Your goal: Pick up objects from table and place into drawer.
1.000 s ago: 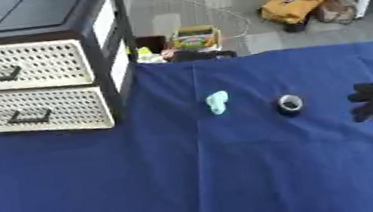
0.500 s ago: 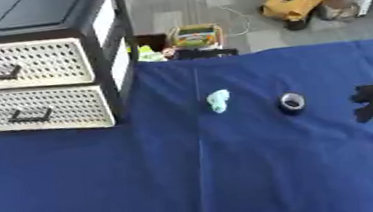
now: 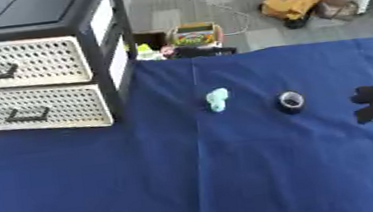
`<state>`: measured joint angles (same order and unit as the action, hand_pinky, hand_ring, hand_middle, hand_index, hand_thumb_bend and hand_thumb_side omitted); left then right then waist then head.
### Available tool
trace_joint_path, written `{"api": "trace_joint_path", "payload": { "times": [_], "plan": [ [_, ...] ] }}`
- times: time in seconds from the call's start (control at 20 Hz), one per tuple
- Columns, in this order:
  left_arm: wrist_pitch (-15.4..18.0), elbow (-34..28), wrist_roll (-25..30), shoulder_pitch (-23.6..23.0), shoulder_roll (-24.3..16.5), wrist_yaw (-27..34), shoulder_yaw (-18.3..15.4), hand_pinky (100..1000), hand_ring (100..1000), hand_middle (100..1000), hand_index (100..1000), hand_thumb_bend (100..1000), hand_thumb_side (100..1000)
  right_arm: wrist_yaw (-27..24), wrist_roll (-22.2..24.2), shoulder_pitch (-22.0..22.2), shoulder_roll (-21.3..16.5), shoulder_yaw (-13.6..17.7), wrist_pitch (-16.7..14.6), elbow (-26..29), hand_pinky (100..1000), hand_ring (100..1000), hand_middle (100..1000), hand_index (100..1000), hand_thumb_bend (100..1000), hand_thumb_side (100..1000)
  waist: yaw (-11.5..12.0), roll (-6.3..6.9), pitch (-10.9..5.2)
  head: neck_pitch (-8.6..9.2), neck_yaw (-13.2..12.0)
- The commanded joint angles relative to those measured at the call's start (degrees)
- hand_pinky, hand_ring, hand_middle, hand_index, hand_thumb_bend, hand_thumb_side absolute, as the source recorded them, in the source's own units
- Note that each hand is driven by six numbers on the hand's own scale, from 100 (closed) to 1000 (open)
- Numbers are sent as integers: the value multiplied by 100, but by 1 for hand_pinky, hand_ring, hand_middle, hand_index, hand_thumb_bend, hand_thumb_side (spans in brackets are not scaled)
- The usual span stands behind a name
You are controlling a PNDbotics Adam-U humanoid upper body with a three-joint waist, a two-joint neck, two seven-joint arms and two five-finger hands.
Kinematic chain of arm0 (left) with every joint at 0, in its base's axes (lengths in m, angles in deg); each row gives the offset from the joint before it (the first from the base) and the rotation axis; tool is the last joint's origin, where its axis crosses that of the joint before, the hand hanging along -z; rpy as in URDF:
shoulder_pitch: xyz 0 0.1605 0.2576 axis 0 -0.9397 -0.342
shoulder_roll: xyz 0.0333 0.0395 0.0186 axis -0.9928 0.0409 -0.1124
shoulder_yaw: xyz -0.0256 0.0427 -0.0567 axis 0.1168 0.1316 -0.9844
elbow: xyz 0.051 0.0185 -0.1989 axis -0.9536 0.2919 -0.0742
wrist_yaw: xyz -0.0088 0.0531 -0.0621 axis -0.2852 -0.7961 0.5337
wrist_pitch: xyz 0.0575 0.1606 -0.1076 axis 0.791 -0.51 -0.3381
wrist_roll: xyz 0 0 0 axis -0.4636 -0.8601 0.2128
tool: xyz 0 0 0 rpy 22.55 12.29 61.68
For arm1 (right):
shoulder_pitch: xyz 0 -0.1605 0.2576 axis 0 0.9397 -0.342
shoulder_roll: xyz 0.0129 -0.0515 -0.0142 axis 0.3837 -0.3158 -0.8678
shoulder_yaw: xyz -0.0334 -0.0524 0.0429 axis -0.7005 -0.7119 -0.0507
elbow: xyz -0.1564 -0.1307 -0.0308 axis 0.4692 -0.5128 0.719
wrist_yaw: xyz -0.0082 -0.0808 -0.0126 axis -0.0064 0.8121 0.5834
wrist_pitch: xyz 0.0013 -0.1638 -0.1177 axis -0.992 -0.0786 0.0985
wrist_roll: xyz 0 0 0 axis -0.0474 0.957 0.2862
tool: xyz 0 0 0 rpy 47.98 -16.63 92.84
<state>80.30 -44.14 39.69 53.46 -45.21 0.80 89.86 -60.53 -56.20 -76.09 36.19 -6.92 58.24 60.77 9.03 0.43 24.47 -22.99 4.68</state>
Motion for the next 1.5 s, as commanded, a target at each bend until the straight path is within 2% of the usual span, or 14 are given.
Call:
{"api": "trace_joint_path", "payload": {
  "times": [0.05,0.5,1.1,1.5],
  "plan": [
    [-57,62,-3,92,-102,-47,-108,149,100,100,830,100,320,5,-9,-55,-63,21,4,92,615,704,394,723,182,884,-6,-4,-98,82,-12],
    [-231,143,-154,58,-51,-84,-76,151,100,100,834,100,277,-3,9,-79,-48,11,-21,92,616,704,391,718,184,884,-32,-18,-67,100,-29],
    [-266,230,-246,8,-14,-356,-15,160,100,100,886,100,289,3,45,-112,15,8,1,92,617,705,389,715,186,881,-63,-29,-15,153,-56],
    [-302,274,-354,-36,-18,-621,-19,171,100,100,873,100,299,4,66,-131,48,6,13,92,617,706,388,713,187,880,-61,-39,13,189,-73]
  ]
}}
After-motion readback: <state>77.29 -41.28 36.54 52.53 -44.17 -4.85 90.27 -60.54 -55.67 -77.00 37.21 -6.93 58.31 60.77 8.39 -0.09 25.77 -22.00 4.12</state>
